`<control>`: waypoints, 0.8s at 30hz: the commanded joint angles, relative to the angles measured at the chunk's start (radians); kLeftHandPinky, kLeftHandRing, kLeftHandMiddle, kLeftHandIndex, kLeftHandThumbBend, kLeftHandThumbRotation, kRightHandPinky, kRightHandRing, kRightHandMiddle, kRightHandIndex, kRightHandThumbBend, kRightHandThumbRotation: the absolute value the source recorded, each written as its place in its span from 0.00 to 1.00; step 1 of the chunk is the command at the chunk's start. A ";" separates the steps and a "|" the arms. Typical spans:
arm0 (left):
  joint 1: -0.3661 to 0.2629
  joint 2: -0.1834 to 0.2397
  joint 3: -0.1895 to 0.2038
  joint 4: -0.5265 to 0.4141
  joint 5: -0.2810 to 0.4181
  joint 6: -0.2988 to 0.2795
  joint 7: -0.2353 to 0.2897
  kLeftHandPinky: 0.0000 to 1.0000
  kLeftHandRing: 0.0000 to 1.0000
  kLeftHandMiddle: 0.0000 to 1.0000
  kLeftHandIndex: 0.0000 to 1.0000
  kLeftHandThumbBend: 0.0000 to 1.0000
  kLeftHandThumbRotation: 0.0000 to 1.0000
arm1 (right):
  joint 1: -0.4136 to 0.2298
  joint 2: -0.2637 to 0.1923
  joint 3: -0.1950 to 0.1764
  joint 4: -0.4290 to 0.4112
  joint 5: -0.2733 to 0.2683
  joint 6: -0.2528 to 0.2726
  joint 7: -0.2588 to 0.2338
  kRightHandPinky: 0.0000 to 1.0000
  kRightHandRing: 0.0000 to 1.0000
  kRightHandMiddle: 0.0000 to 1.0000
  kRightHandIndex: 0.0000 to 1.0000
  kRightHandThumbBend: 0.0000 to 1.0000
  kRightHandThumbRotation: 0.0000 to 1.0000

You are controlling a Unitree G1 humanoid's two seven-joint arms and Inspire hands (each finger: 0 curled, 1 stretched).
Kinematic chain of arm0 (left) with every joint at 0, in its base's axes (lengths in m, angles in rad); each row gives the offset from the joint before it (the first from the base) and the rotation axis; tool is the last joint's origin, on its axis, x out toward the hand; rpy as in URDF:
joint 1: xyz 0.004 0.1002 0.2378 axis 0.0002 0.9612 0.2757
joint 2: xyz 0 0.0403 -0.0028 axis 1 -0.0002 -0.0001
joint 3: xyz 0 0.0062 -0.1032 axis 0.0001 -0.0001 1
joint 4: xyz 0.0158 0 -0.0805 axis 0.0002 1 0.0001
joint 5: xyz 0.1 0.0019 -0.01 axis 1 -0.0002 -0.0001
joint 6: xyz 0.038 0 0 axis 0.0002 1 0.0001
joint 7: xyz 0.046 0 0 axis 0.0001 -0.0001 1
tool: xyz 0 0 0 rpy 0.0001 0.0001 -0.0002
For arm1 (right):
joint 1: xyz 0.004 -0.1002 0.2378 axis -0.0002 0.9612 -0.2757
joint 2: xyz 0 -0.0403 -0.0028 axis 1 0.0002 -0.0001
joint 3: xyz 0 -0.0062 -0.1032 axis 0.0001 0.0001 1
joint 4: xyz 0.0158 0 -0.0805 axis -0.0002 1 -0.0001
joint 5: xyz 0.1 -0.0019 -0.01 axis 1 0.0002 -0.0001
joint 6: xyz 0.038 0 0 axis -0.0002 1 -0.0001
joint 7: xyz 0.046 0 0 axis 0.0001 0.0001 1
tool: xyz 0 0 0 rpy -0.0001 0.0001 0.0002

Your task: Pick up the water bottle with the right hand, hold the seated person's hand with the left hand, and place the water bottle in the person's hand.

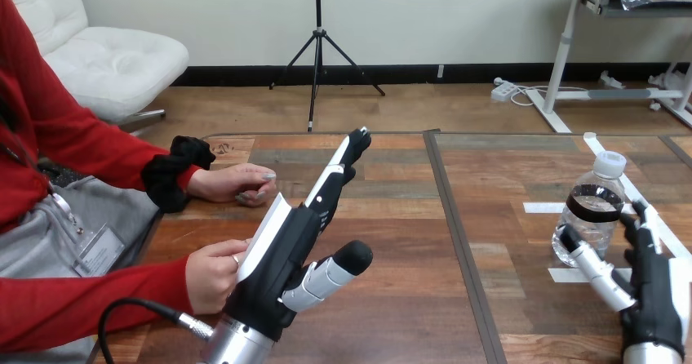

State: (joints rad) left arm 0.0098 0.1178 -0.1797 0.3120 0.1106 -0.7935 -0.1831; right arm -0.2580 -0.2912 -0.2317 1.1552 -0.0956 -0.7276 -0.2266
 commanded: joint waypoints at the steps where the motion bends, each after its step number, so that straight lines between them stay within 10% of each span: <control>1: -0.030 -0.004 0.006 -0.049 -0.015 0.006 0.000 0.97 1.00 1.00 1.00 1.00 1.00 | -0.095 -0.038 0.021 0.002 -0.017 0.015 -0.019 0.96 0.95 0.93 0.98 1.00 0.62; 24: -0.028 -0.006 0.005 -0.057 -0.024 0.008 -0.008 1.00 1.00 1.00 1.00 1.00 1.00 | -0.128 -0.042 0.021 0.061 0.017 0.069 0.025 0.96 0.96 0.94 0.99 1.00 0.59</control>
State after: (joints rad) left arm 0.0099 0.1169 -0.1801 0.3046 0.0931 -0.7839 -0.1954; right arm -0.2993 -0.3132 -0.2105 1.2053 -0.0897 -0.6767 -0.2158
